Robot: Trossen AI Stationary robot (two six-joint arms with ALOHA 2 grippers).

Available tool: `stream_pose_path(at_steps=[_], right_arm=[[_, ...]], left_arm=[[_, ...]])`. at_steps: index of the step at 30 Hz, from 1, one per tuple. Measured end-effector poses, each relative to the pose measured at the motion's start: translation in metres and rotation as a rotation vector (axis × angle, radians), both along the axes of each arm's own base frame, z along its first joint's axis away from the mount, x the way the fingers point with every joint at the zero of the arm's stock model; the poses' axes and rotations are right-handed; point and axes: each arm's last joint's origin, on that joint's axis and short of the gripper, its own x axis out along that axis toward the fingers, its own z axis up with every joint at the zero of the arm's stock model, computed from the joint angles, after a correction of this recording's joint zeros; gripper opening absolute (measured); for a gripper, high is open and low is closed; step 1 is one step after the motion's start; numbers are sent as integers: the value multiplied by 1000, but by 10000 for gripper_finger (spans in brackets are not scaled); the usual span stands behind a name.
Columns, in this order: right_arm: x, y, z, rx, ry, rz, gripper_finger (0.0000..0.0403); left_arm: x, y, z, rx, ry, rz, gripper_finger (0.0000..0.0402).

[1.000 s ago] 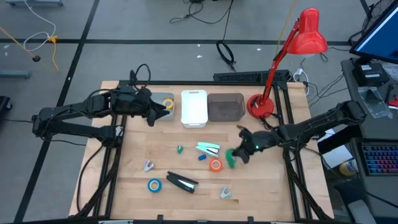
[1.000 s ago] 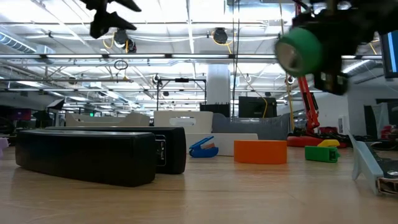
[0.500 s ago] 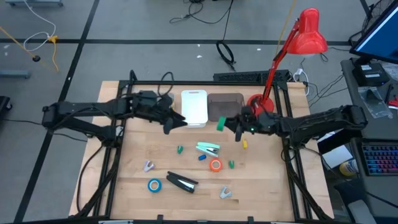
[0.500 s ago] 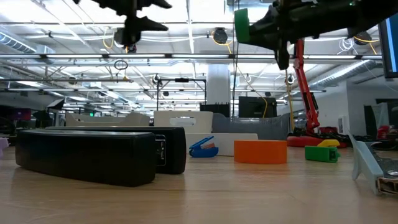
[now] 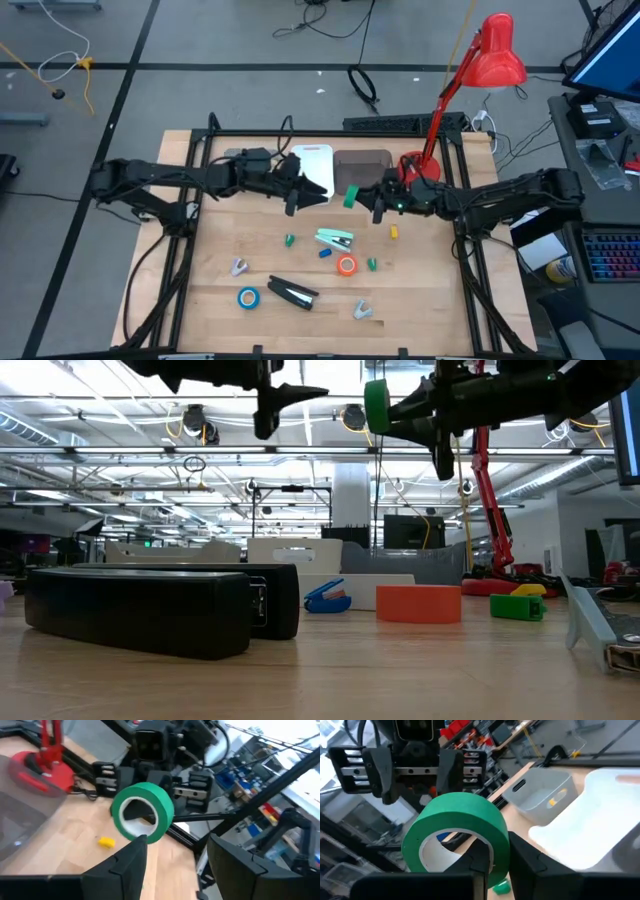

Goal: Pick and place Stapler, Stapler remover, tape
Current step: Put the green tape into the gray bin

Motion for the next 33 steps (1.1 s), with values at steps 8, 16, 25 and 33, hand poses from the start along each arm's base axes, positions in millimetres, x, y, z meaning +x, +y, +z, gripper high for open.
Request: stream_pose_path(at_steps=[8, 16, 25, 33], right_arm=[[0, -4, 0, 99, -20, 26, 36], [1, -4, 2, 177, -55, 68, 36], [1, -4, 5, 236, -94, 67, 36], [12, -4, -6, 293, -101, 91, 36]], left_arm=[[17, -1, -7, -67, -87, -73, 207], [21, -3, -14, -93, -61, -65, 207], [22, -1, -15, -85, -64, -2, 207], [32, 0, -17, -89, -96, -11, 207]])
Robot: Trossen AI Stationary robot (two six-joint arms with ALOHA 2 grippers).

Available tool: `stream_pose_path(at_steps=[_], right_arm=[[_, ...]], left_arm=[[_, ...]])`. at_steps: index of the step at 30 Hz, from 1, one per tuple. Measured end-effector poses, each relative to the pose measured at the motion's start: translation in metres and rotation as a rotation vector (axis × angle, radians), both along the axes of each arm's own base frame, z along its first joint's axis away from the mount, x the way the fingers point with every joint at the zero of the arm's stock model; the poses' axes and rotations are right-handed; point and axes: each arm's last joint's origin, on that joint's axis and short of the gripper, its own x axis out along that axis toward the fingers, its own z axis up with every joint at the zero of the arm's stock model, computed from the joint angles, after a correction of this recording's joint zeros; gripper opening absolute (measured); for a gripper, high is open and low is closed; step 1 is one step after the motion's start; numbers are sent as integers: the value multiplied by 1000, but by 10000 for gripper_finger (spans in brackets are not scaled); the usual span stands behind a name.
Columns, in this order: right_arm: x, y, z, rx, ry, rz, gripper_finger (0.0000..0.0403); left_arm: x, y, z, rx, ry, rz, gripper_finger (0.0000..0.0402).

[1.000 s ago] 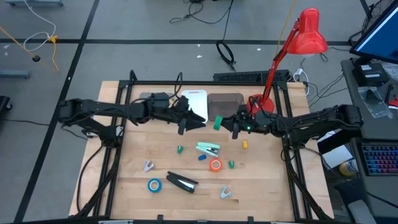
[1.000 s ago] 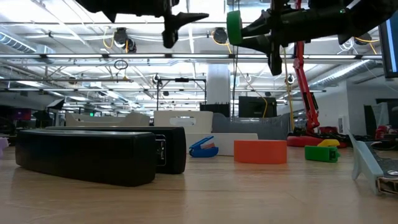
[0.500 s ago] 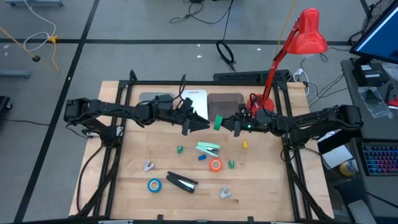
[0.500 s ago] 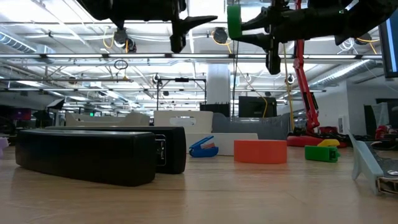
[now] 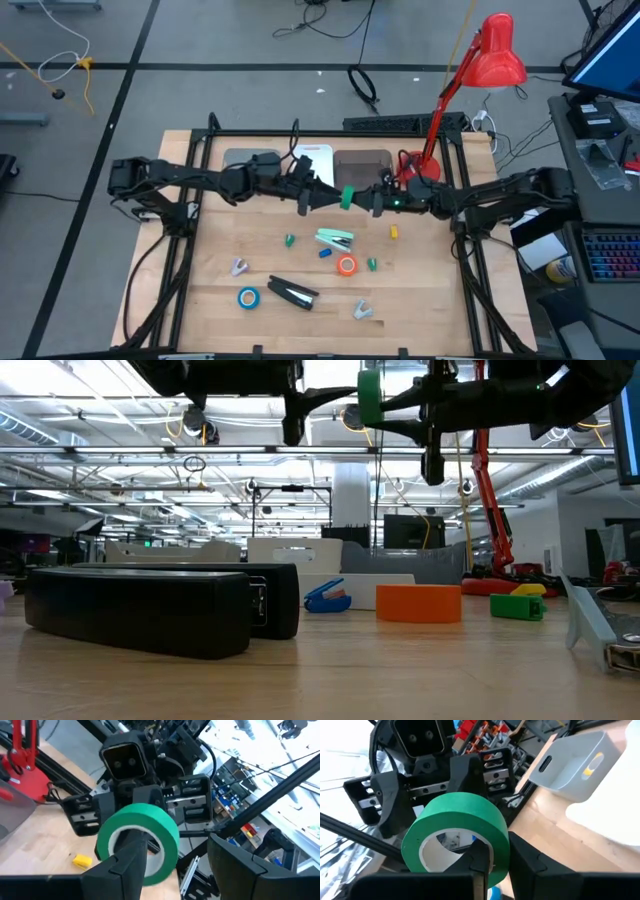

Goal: Pick and place Stapler, Stapler remover, tape
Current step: Put the green tape into the gray bin

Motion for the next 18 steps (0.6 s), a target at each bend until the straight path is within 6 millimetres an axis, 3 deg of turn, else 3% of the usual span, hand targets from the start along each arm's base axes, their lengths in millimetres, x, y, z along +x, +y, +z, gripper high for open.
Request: stream_pose_path(at_steps=[14, 18], right_arm=[[3, -5, -3, 18, -7, -19, 36], [3, -6, -4, 27, -5, -21, 36]], left_arm=[[3, -4, 1, -12, 31, -32, 207], [3, -5, 0, -14, 40, -24, 188]])
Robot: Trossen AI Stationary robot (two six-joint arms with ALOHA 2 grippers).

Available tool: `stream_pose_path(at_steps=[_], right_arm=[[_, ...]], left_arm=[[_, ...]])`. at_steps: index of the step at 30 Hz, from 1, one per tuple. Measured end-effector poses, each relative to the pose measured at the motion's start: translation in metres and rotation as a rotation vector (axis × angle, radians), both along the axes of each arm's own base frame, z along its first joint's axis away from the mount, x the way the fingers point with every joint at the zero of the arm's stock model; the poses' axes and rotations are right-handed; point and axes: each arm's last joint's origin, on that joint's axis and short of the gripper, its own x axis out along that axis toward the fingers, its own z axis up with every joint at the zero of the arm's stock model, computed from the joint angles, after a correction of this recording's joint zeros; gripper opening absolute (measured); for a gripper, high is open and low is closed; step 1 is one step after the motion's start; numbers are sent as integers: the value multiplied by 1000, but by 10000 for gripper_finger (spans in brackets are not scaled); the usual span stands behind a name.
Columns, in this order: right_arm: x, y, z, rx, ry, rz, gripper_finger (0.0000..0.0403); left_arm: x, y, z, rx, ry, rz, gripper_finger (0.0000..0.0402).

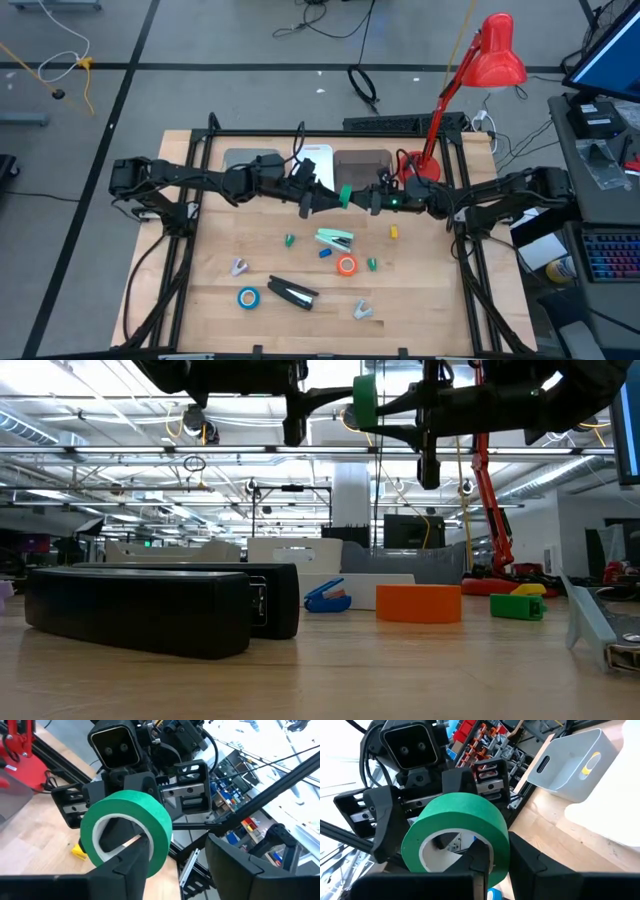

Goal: Pick and place Stapler, Stapler remover, tape
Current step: Put the green tape into the gray bin

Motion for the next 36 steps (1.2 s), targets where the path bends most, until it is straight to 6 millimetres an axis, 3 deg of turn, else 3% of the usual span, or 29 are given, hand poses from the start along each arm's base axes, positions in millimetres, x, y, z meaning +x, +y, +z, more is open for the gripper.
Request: stream_pose_path(at_steps=[8, 18, 25, 36], right_arm=[[3, 0, 5, -4, -9, -3, 36], [9, -1, 12, -47, 25, 6, 36], [9, 1, 12, -103, 30, 15, 73], [8, 6, 11, -106, 36, 263, 165]], left_arm=[[0, 1, 0, -1, 3, 27, 107], [0, 0, -1, -3, 3, 8, 41], [0, 2, -1, -17, 10, -17, 38], [-2, 10, -3, 1, 24, -70, 38]])
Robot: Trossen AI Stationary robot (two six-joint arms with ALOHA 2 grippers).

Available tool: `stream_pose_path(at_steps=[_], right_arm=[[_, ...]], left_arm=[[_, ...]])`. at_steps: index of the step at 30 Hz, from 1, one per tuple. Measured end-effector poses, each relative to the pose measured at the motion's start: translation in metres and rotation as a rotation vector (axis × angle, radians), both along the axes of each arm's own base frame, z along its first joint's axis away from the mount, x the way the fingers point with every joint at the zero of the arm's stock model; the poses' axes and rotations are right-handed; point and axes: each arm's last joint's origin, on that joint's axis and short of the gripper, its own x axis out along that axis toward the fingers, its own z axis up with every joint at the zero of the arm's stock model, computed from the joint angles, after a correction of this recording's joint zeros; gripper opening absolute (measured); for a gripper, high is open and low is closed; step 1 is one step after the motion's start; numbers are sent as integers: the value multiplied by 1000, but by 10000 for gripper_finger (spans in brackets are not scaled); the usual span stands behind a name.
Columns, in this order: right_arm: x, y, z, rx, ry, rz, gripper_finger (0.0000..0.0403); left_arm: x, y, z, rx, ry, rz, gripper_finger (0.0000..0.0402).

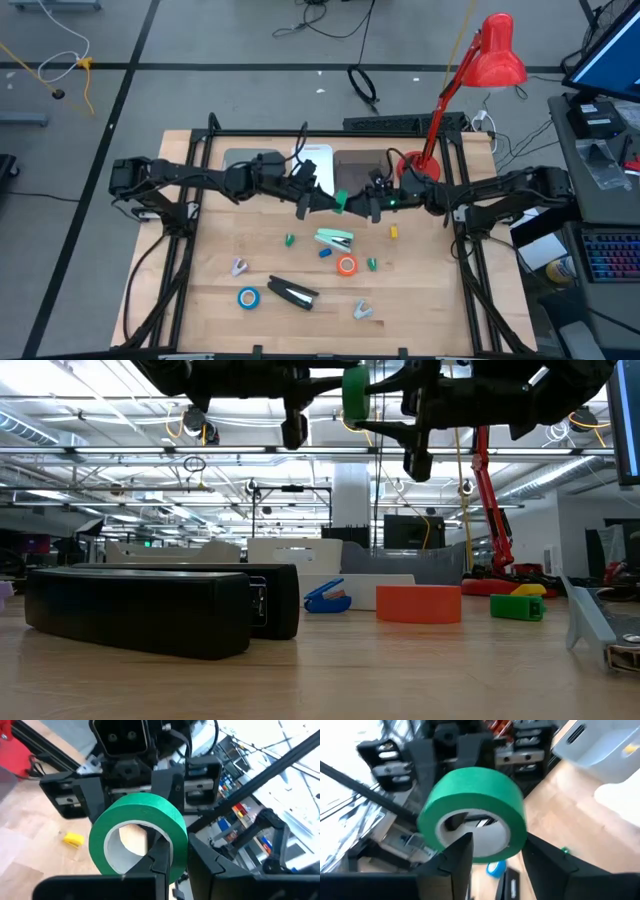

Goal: Pick and place Stapler, Stapler remover, tape
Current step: Put the green tape into the gray bin

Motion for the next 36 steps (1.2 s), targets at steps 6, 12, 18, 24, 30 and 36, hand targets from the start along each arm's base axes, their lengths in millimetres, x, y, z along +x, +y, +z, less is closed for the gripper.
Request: stream_pose_path(at_steps=[6, 12, 18, 24, 30, 36], right_arm=[[-4, 5, -1, 23, 36, 128, 170], [-11, 5, -1, 6, 100, 134, 162], [-17, 4, 2, -37, 123, 134, 160], [-22, -1, 5, -91, 123, 117, 160], [-25, -7, 12, -109, 67, 92, 160], [-26, -8, 18, -146, 16, 84, 160]], left_arm=[[-3, 10, -7, 18, 71, 2, 38], [-21, 19, -7, 55, 209, 23, 38], [-58, 32, 4, 120, 383, 147, 38], [-101, 41, 0, 204, 687, 362, 38], [-121, 56, -8, 269, 884, 534, 38], [-131, 80, -18, 263, 1007, 641, 38]])
